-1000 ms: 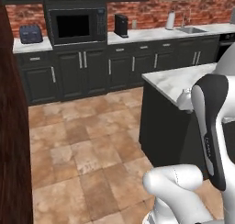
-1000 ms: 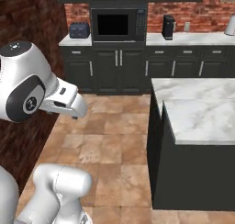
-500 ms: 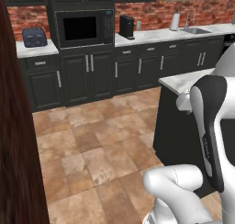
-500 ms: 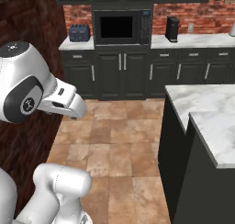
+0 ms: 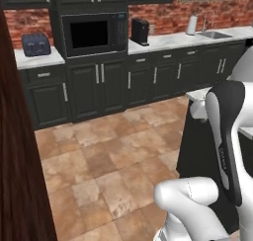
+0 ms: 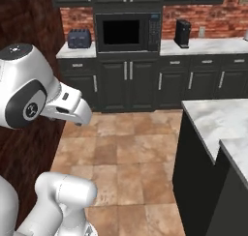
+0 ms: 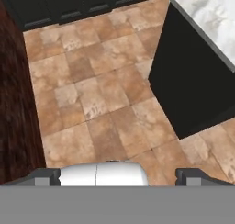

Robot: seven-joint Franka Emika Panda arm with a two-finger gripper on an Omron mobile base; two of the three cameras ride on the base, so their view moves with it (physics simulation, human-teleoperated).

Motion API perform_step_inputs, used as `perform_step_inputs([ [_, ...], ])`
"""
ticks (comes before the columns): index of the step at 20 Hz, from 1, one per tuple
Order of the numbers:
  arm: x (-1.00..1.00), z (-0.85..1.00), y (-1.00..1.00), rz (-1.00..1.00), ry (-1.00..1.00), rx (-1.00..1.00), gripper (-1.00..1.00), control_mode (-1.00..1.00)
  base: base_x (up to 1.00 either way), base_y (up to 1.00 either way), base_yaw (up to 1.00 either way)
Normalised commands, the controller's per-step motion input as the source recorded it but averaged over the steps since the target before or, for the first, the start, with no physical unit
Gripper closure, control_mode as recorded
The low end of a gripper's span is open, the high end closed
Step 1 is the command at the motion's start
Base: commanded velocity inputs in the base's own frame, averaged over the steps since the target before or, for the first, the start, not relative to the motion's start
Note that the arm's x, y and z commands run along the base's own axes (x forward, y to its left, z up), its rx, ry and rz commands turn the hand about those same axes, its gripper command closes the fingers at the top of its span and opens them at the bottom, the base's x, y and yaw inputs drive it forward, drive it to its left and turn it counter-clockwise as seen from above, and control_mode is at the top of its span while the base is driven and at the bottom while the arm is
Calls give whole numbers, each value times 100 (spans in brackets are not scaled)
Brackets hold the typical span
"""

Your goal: There is a tray on the dining counter. Grab the cup, mug, and pitcher and place them on the tray. The pitcher may be placed next to the tray if it cannot fit the tray.

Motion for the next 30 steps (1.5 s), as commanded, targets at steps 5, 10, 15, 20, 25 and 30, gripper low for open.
perform_step_inputs([
  [5, 0, 0, 0, 0, 0, 0, -100, 100, 66, 51, -11],
  [10, 0, 0, 0, 0, 0, 0, -100, 100, 73, 52, -14],
  [15, 0, 0, 0, 0, 0, 0, -100, 100, 61, 55, -17],
  [20, 0, 0, 0, 0, 0, 0, -100, 100, 57, 50, -15],
  [25, 0, 0, 0, 0, 0, 0, -100, 100, 43, 49, -16],
  [30, 0, 0, 0, 0, 0, 0, -100, 100, 34, 56, -17],
])
